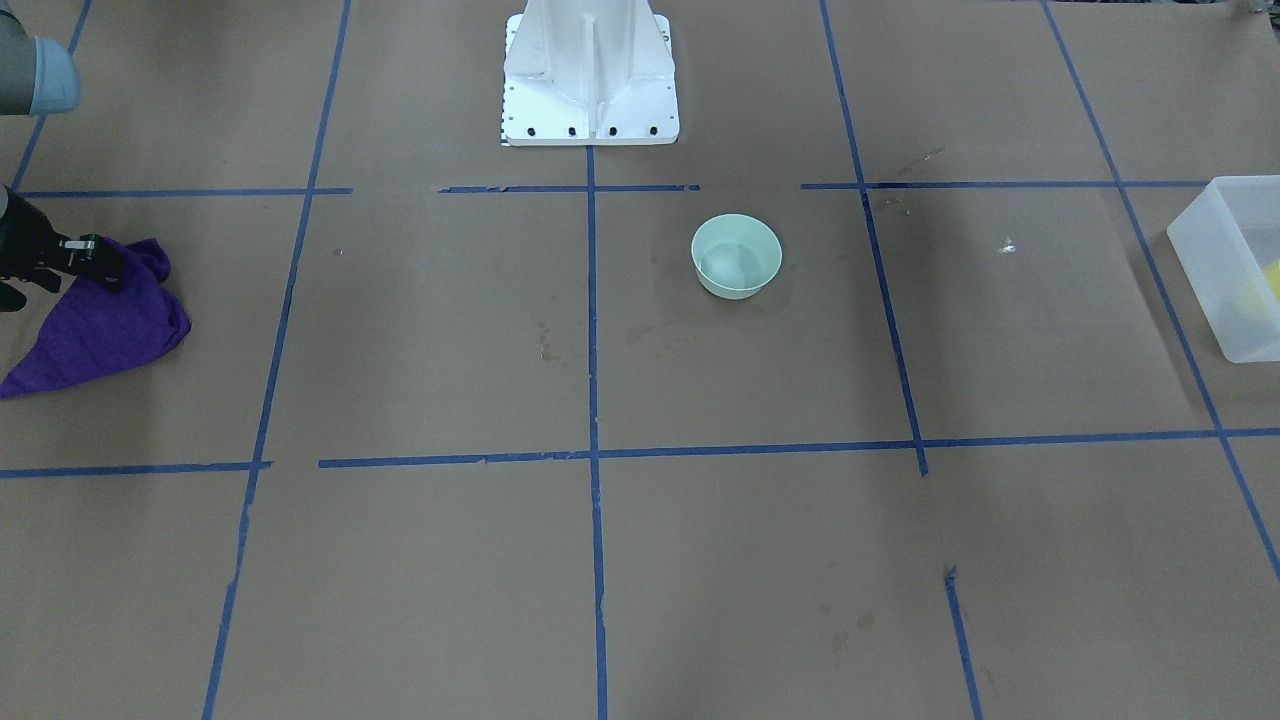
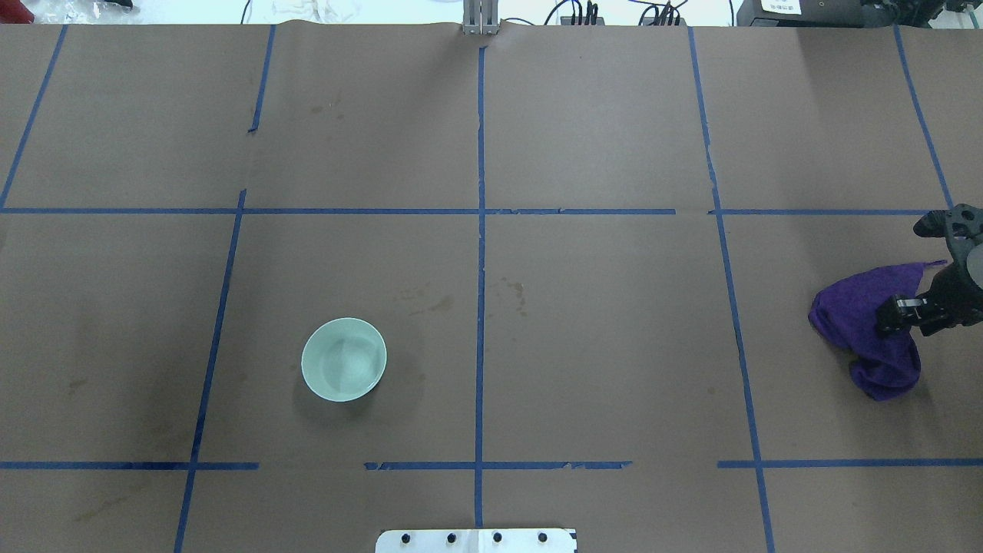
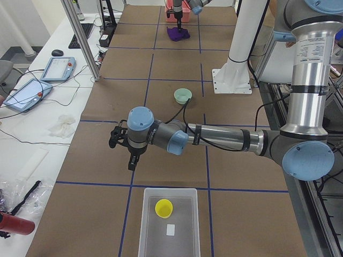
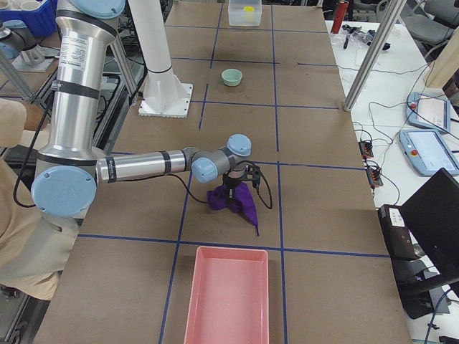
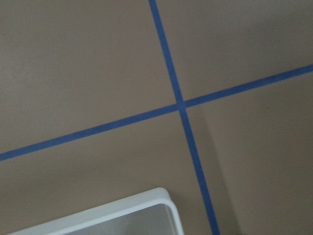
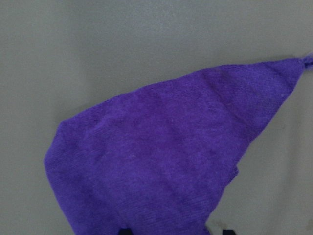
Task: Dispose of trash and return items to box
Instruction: 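Lift the purple cloth with right gripper while left gripper reaches for bowl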
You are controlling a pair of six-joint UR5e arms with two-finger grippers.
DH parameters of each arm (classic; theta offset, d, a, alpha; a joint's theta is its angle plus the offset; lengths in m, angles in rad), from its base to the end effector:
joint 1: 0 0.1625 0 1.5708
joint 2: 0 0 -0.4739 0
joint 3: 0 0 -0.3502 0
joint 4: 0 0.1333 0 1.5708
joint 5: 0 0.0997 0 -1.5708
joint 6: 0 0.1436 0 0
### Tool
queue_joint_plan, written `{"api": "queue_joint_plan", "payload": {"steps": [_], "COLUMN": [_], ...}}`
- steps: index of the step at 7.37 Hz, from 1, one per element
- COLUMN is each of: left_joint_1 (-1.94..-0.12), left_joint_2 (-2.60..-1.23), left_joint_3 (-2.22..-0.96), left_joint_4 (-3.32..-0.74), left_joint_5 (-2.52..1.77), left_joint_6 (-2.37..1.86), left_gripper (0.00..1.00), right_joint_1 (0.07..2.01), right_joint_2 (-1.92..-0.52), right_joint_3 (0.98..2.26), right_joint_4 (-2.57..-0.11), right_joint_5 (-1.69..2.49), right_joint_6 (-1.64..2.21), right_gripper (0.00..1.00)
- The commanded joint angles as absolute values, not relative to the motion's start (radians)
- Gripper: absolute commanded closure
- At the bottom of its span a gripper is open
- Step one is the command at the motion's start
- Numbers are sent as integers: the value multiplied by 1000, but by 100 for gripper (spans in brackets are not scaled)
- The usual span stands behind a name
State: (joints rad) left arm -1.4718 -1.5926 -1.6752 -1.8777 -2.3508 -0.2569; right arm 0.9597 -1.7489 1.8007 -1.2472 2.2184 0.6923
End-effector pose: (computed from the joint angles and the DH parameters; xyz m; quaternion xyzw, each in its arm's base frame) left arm 0.0164 -0.4919 0.6430 0.1299 0.4006 0.0102 0.9069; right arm -0.1916 -0.3548 0.6808 -0.0489 -0.3558 -0.0215 0.9330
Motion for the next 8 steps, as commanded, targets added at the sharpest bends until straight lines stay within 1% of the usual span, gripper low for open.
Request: {"api": "queue_joint_plan", "payload": {"steps": [1, 3, 4, 5, 6, 7, 8], "left_joint_1": [-1326, -1173, -1102, -1015, -924, -843, -783], "left_joint_2": [-1637, -1676, -1705, -1727, -1756, -1788, -1810], "left_joint_3": [-1767, -1848, -1864, -1902, -1926, -1925, -1921], "left_joint_4": [-1878, -1879, -1882, -1885, -1885, -1884, -1884], "left_joint_5": [-2373, -2364, -2362, -2338, -2272, -2216, -2170], "left_joint_6": [-531, -783, -902, -1033, -1145, -1222, -1273], "left_gripper": [9, 9, 9, 9, 8, 8, 8], "right_joint_1": [959, 966, 1007, 1099, 1256, 1357, 1412], "right_joint_2": [-1741, -1749, -1752, -1749, -1743, -1746, -1755], "right_joint_3": [1807, 1894, 1943, 1968, 1983, 1994, 2012], "right_joint_4": [-1247, -1249, -1259, -1262, -1264, -1262, -1264], "right_joint_5": [2223, 2235, 2237, 2278, 2383, 2434, 2440], "right_joint_6": [696, 696, 695, 695, 690, 677, 663], "right_gripper": [100, 100, 100, 100, 100, 100, 100]}}
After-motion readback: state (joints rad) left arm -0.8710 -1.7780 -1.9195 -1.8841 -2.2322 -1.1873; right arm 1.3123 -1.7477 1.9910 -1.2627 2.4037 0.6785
